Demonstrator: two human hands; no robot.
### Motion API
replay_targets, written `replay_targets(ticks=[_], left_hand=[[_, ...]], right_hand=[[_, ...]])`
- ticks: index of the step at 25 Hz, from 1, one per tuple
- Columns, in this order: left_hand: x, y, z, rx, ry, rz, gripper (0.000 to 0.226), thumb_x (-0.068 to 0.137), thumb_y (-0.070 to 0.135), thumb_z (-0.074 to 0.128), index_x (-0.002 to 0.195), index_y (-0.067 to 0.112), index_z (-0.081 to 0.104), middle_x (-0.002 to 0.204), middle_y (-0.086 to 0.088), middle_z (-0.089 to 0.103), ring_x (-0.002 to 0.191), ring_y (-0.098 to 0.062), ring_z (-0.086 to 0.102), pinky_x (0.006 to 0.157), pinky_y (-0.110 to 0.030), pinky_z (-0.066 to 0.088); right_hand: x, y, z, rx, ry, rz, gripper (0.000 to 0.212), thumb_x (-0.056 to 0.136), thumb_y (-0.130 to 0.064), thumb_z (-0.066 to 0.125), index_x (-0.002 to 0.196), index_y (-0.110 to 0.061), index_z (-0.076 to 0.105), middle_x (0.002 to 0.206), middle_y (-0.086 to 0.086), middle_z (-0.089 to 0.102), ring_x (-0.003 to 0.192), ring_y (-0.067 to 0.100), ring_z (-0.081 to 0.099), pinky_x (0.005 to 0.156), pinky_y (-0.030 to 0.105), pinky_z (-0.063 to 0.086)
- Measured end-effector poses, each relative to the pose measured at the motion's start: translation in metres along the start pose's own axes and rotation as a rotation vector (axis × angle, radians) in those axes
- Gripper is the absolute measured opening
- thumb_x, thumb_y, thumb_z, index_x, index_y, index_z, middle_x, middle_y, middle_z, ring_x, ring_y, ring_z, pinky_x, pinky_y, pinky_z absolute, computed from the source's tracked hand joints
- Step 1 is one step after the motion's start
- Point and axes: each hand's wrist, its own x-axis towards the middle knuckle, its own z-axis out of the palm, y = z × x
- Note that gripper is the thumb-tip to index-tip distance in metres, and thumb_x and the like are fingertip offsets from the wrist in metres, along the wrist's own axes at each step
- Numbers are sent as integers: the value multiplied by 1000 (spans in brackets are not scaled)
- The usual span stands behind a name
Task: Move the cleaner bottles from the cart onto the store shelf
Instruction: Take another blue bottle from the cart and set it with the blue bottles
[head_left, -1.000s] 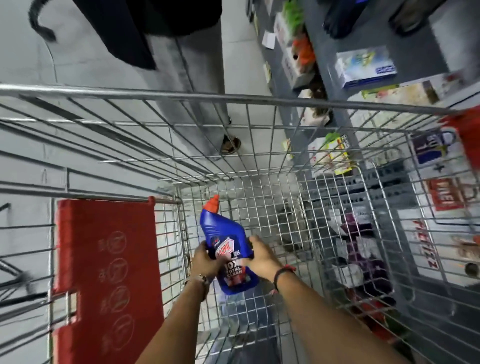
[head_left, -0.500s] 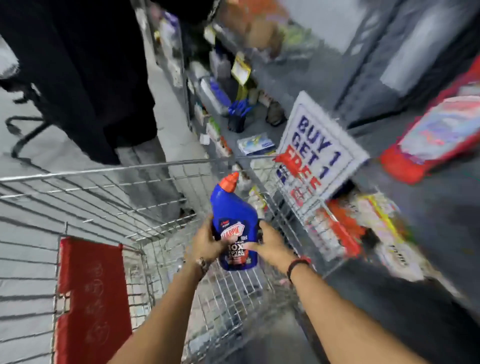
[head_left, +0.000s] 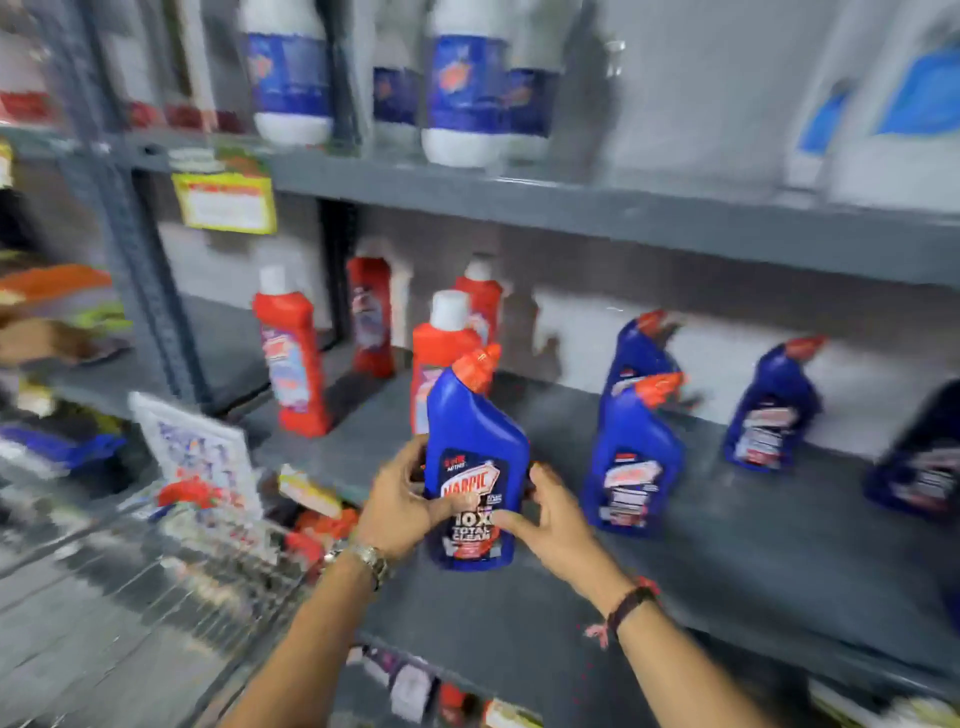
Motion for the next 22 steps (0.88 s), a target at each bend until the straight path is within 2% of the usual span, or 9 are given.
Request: replay_targets(ticks=[2,4,9,11,14,16,18,20,22], left_hand=[[18,16,60,2,-136,59,51,41,29,77,85,31,51,73,31,68,62,12,59,57,-4,47],[27,30,115,-6,-228,97,50,39,40,74,84,34,52,77,34,67,65,9,60,61,-6,49],[33,49,239,-79,-410,139,50,42,42,73,87,36,52,75,18,70,71,6,63,69,-15,55],[39,46,276,-87,-434,121,50,42,44,71,87,39,51,84,17,65,70,9,61,69,-15,54],[48,27,316,-90,-429,21,53,42,39,73,89,36,50,84,11,65,69,11,61,63,-4,50],[51,10,332,-56,-412,-42,53,44,40,73,91,34,49,84,11,64,72,8,61,62,-4,49],[52,-4,341,-18,-389,-67,52,48,45,72,93,34,48,86,14,64,74,10,60,68,-15,51],[49,-14,344,47,-403,-116,49,60,26,76,99,27,48,97,1,67,82,-3,61,73,-26,50],[40,-24,343,157,-463,-161,55,67,7,73,113,17,45,108,-6,63,86,-12,58,70,-19,45]], right_hand=[[-28,12,-57,-9,139,38,36,63,-28,67,94,-29,51,106,19,55,100,29,59,92,43,49],[-55,25,-104,-3,241,87,36,64,-25,69,91,-35,47,108,19,53,100,28,60,91,40,51],[-108,62,-197,29,418,141,43,75,2,66,104,-23,47,112,20,50,92,-6,60,77,8,49],[-110,83,-222,-22,498,163,47,74,0,68,103,-28,46,110,20,50,96,2,61,83,15,49],[-102,123,-241,-73,549,194,47,71,-8,73,106,-27,49,106,20,51,106,34,56,92,40,47],[-94,149,-243,-57,561,246,46,73,-2,70,111,-15,48,106,12,49,109,33,52,92,37,45],[-91,168,-244,18,574,272,46,76,-1,66,112,-18,44,114,12,50,112,27,51,90,30,47],[-92,181,-248,74,525,316,53,74,-4,69,118,-18,41,126,14,49,115,23,50,92,27,48],[-96,194,-251,48,434,374,72,67,-12,76,126,-17,36,131,10,47,119,21,47,100,36,44]])
